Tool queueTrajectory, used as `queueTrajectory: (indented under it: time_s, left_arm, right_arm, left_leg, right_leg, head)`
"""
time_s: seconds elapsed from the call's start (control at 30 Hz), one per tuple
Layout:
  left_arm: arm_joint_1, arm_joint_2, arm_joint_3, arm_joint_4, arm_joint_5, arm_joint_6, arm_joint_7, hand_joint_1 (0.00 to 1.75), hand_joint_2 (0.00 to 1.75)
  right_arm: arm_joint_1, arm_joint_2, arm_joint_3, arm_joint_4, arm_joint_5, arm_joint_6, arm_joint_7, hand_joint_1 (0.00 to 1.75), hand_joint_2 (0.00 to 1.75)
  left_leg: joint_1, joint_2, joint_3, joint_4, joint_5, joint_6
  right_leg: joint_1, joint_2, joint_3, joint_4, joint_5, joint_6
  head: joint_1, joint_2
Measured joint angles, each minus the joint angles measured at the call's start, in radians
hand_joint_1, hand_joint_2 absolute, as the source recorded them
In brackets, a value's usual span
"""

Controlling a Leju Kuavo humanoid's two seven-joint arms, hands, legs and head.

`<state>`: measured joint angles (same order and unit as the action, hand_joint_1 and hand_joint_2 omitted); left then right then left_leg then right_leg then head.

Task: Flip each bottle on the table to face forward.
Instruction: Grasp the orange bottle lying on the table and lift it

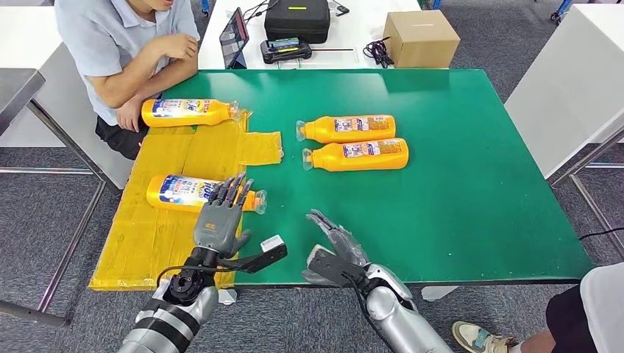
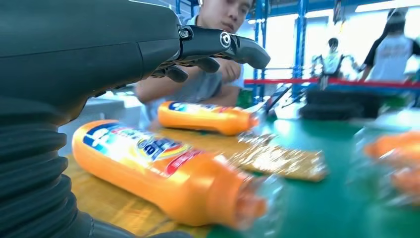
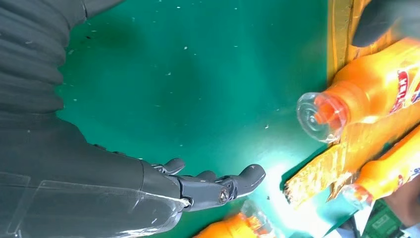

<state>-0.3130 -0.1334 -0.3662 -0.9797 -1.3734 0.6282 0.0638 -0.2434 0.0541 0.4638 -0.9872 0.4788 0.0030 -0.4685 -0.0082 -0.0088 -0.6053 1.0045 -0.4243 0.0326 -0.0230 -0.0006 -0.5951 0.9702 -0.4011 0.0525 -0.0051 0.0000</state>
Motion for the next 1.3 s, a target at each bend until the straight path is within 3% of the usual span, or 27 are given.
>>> queueTrajectory:
  time_s: [0.13, 0.27, 0.47, 0.53, 0.6, 0.67, 0.97, 1.17, 1.3]
  left_arm:
    - [0.072, -0.006, -0.008, -0.132, 0.218, 0.011, -0.119, 0.00, 1.75]
    - [0.160, -0.023, -0.002, -0.254, 0.436, 0.032, -0.217, 0.00, 1.75]
    - [0.193, -0.034, 0.009, -0.290, 0.504, 0.036, -0.246, 0.00, 1.75]
    - [0.223, -0.047, 0.024, -0.318, 0.585, 0.007, -0.280, 0.00, 1.75]
    - [0.284, -0.071, 0.039, -0.366, 0.754, -0.082, -0.332, 0.00, 1.75]
    - [0.331, -0.086, 0.040, -0.400, 0.872, -0.150, -0.360, 0.00, 1.75]
    - [0.398, -0.086, 0.005, -0.472, 0.991, -0.179, -0.371, 0.00, 1.75]
    - [0.411, -0.078, -0.016, -0.497, 1.007, -0.173, -0.371, 0.00, 1.75]
    - [0.412, -0.075, -0.030, -0.504, 1.008, -0.168, -0.370, 0.00, 1.75]
  right_arm:
    - [0.037, -0.003, -0.022, -0.048, 0.007, -0.047, -0.003, 0.00, 1.75]
    - [0.096, -0.006, -0.049, -0.155, 0.117, -0.190, 0.009, 0.00, 1.75]
    - [0.120, -0.009, -0.057, -0.209, 0.186, -0.262, 0.019, 0.00, 1.75]
    - [0.148, -0.015, -0.063, -0.275, 0.296, -0.357, 0.050, 0.00, 1.75]
    - [0.195, -0.038, -0.085, -0.365, 0.492, -0.515, 0.123, 0.00, 1.75]
    - [0.227, -0.065, -0.113, -0.406, 0.623, -0.607, 0.182, 0.00, 1.75]
    - [0.248, -0.152, -0.179, -0.388, 0.860, -0.637, 0.323, 0.00, 1.75]
    - [0.240, -0.195, -0.190, -0.348, 0.886, -0.594, 0.376, 0.00, 1.75]
    - [0.228, -0.215, -0.189, -0.318, 0.866, -0.503, 0.393, 0.00, 1.75]
  left_leg:
    - [0.000, 0.000, 0.000, 0.000, 0.000, 0.000]
    - [0.000, 0.000, -0.001, 0.000, -0.001, 0.000]
    - [0.000, 0.000, -0.001, 0.000, -0.001, -0.001]
    - [0.000, 0.000, -0.001, 0.000, -0.001, 0.000]
    - [0.000, 0.000, -0.001, 0.000, -0.001, 0.000]
    - [0.000, 0.000, -0.001, 0.000, -0.001, 0.000]
    - [0.000, 0.000, -0.001, 0.000, -0.001, 0.000]
    - [0.000, 0.000, -0.001, 0.000, -0.001, 0.000]
    - [0.000, 0.000, -0.001, 0.000, -0.001, 0.000]
  right_leg:
    - [0.000, 0.000, 0.000, 0.000, 0.000, 0.000]
    - [0.000, 0.000, -0.001, 0.000, 0.000, 0.000]
    - [0.000, 0.000, -0.001, 0.000, 0.000, 0.000]
    - [0.000, 0.000, -0.001, 0.000, -0.001, 0.000]
    - [0.000, 0.000, -0.001, -0.001, -0.001, 0.000]
    - [0.000, 0.000, -0.001, -0.001, -0.001, 0.000]
    - [0.000, 0.000, -0.001, -0.001, 0.000, 0.000]
    - [0.000, 0.000, -0.001, -0.001, 0.000, 0.000]
    - [0.000, 0.000, -0.001, -0.001, 0.000, 0.000]
  head:
    - [0.000, 0.000]
    - [0.000, 0.000]
    - [0.000, 0.000]
    - [0.000, 0.000]
    - [0.000, 0.000]
    - [0.000, 0.000]
    - [0.000, 0.000]
    - [0.000, 0.000]
    - [0.000, 0.000]
